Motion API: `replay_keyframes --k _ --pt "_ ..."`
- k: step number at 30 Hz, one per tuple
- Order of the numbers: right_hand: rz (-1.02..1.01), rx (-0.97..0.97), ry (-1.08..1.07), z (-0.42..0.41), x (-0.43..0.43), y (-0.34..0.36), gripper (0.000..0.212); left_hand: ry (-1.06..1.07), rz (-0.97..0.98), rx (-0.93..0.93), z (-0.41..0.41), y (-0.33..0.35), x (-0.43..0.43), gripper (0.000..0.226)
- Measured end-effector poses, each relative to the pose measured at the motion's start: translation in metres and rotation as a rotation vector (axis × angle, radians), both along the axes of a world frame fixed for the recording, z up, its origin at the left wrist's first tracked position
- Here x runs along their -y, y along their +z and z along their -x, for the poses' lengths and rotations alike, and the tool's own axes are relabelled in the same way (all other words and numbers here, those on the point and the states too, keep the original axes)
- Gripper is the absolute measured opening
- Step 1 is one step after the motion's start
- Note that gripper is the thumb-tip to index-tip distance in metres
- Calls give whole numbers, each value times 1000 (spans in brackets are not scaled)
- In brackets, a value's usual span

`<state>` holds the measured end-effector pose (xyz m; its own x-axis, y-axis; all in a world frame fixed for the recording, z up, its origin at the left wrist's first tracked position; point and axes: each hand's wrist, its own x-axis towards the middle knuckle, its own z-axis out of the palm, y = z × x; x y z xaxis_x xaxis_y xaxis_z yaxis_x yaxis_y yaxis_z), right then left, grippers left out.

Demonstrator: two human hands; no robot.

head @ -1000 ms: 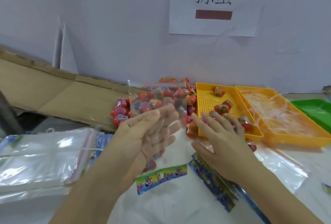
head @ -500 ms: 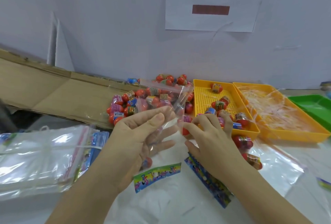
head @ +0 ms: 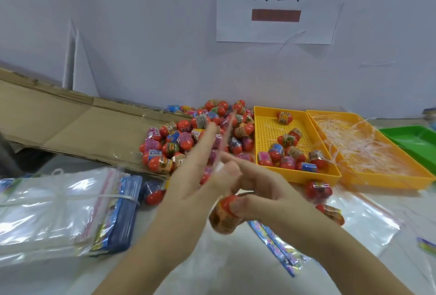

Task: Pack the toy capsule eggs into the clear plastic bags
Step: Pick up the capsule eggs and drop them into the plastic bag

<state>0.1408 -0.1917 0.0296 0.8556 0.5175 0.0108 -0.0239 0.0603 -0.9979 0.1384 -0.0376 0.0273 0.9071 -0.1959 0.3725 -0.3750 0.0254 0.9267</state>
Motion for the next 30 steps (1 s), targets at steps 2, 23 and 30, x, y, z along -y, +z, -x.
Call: replay_keyframes --k 2,23,30 --pt "-99 -70 80 0 1 0 59 -56 -186 -38 -6 4 10 89" --pt "-608 131 -247 -13 35 26 55 317 115 -150 7 11 -18 7" --pt "-417 501 -395 -1 24 21 22 375 101 -236 13 17 -7 16"
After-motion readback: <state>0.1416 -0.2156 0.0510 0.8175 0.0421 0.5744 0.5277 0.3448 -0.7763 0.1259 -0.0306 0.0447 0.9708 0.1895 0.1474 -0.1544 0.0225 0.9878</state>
